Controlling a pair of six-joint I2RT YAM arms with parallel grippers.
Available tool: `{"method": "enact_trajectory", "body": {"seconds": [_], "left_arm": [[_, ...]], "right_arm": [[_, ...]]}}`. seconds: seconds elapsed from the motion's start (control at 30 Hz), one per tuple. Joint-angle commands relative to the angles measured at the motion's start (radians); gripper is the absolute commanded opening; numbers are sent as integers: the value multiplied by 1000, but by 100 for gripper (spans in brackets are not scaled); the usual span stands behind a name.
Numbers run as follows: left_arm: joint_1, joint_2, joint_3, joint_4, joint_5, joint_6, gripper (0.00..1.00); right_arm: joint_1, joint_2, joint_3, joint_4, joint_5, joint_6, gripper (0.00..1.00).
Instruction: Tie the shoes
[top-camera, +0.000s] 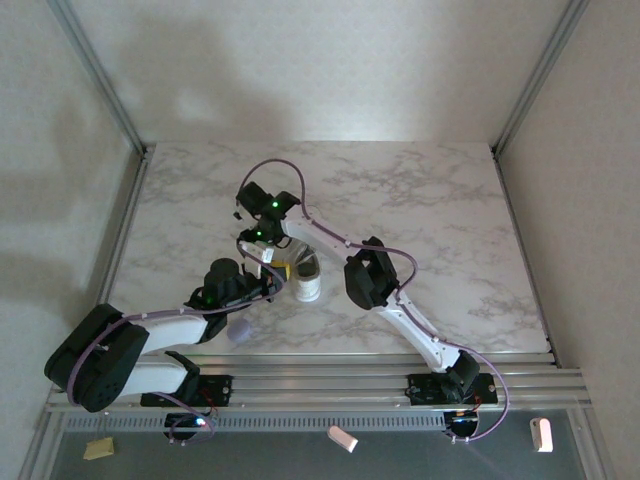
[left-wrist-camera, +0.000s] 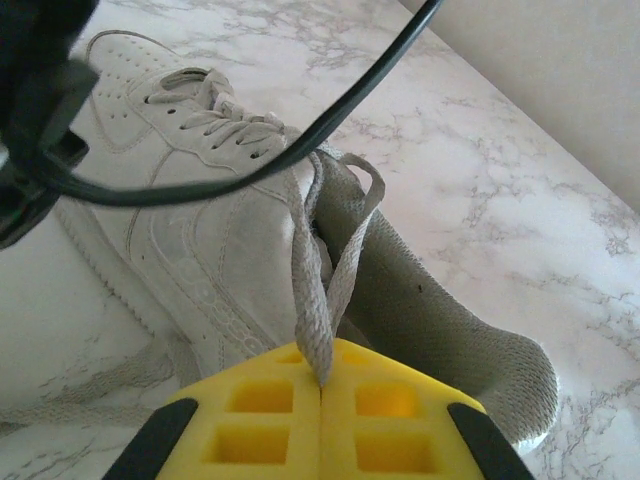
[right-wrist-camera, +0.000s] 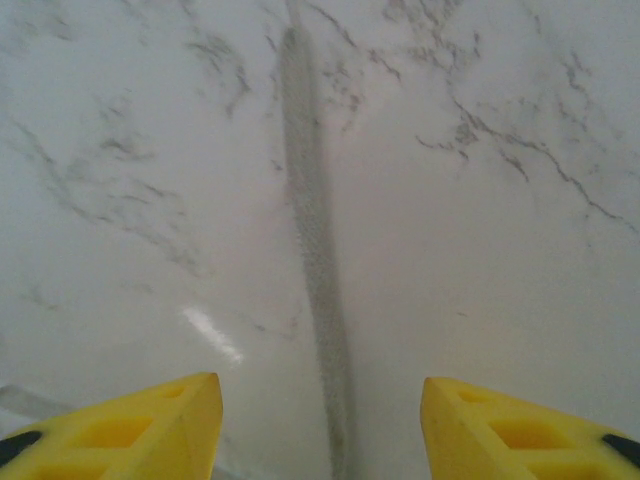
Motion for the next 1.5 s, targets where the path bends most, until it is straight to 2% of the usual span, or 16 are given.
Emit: {"method": "enact_trajectory", "body": {"seconds": [0.0, 0.27, 0.37, 0.43, 0.53, 0.67, 0.9, 1.07, 1.27, 1.47], "left_arm": [[-4, 1, 9, 12, 34, 5, 0], [-4, -5, 20, -11, 25, 20, 0], [-3, 4, 23, -12, 29, 21, 0], [-4, 12, 28, -17, 31, 22, 0], [-4, 20, 33, -15, 31, 23, 0], [-4, 30, 35, -18, 27, 25, 0], [-4, 32, 31, -17, 18, 24, 0], [-3, 26, 33, -17, 8, 10, 0], [3, -20, 44, -20, -20, -42, 0], [22, -61, 54, -19, -16, -84, 0]], "right_arm": [[19, 43, 47, -53, 40, -21, 58], [45, 76, 54, -84, 108, -54, 60], [52, 94, 55, -96, 148, -69, 58], [59, 107, 56, -106, 177, -81, 52], [69, 124, 56, -122, 216, -100, 37], [78, 136, 57, -131, 207, -118, 20], [75, 62, 58, -117, 179, -114, 2], [43, -87, 21, -77, 125, -58, 0], [-2, -266, -133, 2, 6, 35, 0], [-4, -344, -187, -4, 49, 58, 0]]}}
